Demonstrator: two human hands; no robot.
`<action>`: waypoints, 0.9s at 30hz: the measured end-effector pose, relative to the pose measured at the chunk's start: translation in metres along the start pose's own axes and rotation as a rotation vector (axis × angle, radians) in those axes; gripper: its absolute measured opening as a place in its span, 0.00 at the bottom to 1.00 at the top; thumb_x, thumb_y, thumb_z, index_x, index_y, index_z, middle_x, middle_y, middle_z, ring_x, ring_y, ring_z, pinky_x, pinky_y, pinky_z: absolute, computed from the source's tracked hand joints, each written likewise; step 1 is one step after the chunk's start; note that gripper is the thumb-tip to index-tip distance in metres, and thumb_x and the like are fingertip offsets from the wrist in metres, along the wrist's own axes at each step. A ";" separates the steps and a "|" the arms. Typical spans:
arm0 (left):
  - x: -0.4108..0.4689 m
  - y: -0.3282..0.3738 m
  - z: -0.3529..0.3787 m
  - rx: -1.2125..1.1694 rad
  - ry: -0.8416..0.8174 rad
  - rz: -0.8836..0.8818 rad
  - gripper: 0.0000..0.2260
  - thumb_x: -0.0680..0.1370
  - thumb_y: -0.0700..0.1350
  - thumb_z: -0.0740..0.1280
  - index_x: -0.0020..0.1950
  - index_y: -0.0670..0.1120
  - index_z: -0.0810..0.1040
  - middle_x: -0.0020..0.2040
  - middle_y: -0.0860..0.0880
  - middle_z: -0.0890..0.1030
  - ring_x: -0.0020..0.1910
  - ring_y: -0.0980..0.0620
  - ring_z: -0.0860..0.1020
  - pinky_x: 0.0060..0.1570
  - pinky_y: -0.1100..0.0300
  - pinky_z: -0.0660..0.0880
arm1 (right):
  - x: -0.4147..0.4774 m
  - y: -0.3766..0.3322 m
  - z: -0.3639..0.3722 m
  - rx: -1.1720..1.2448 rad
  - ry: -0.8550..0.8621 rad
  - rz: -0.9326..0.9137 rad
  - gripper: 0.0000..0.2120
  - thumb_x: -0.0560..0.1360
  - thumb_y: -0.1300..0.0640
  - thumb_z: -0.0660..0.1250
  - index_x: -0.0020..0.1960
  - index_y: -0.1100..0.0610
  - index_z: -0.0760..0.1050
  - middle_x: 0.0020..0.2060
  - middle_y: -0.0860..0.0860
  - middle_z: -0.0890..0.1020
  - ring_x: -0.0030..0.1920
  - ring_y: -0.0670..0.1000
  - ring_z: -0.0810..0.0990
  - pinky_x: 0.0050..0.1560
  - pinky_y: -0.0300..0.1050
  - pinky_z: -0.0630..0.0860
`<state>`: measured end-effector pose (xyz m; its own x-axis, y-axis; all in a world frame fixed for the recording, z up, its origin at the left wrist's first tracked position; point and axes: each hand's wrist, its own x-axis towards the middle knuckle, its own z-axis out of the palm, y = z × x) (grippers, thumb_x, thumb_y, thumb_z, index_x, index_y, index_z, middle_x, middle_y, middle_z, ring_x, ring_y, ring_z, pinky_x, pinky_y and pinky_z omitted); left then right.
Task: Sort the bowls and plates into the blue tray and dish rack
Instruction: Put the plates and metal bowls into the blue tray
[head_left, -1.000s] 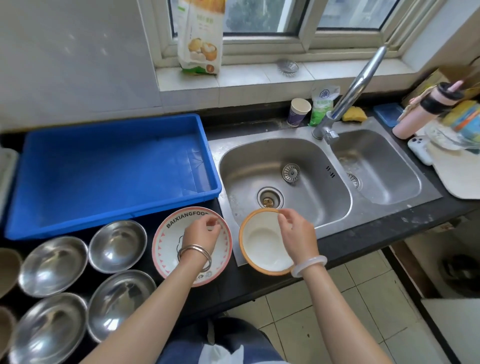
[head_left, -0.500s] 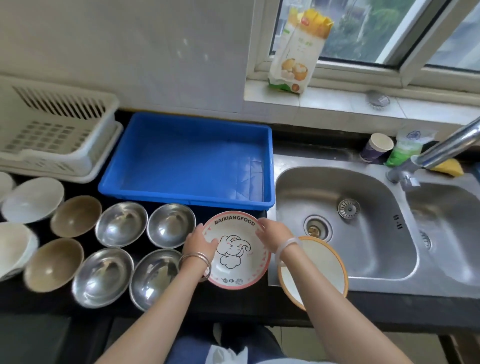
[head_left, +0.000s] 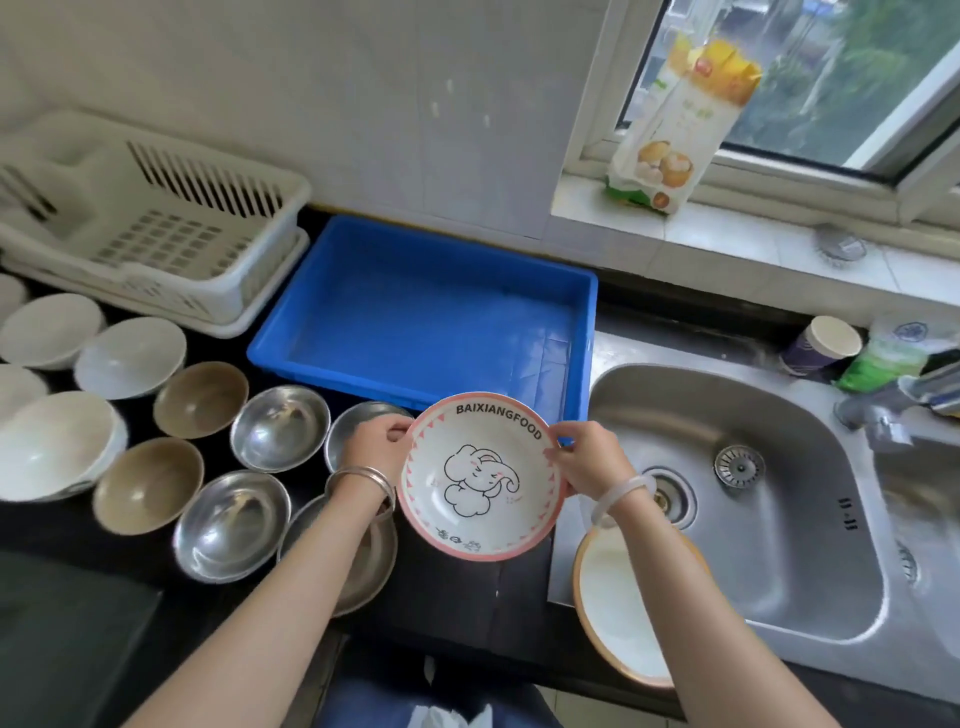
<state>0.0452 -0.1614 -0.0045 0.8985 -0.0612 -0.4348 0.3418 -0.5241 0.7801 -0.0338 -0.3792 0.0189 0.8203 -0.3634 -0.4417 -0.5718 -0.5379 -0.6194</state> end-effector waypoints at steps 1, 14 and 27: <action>0.005 0.005 -0.007 -0.045 0.005 0.003 0.03 0.73 0.45 0.67 0.40 0.52 0.79 0.42 0.53 0.83 0.42 0.53 0.80 0.44 0.59 0.76 | 0.002 -0.008 -0.004 0.035 0.020 -0.002 0.11 0.75 0.63 0.62 0.51 0.57 0.81 0.39 0.54 0.83 0.41 0.58 0.84 0.44 0.56 0.82; 0.091 0.045 -0.070 -0.606 0.000 -0.123 0.09 0.77 0.38 0.63 0.56 0.41 0.76 0.46 0.43 0.78 0.39 0.48 0.76 0.36 0.61 0.78 | 0.099 -0.104 0.023 0.440 0.134 0.111 0.14 0.74 0.66 0.62 0.58 0.59 0.77 0.41 0.58 0.83 0.32 0.52 0.84 0.26 0.42 0.80; 0.188 0.032 -0.083 -0.498 -0.090 -0.219 0.12 0.78 0.38 0.58 0.46 0.53 0.76 0.46 0.47 0.79 0.42 0.49 0.78 0.25 0.57 0.76 | 0.178 -0.126 0.092 0.579 0.132 0.303 0.16 0.76 0.65 0.62 0.63 0.59 0.73 0.41 0.57 0.81 0.35 0.54 0.83 0.32 0.46 0.82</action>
<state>0.2481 -0.1191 -0.0244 0.7720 -0.0802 -0.6306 0.6269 -0.0686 0.7761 0.1837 -0.3061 -0.0412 0.5959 -0.5440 -0.5908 -0.6616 0.0845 -0.7451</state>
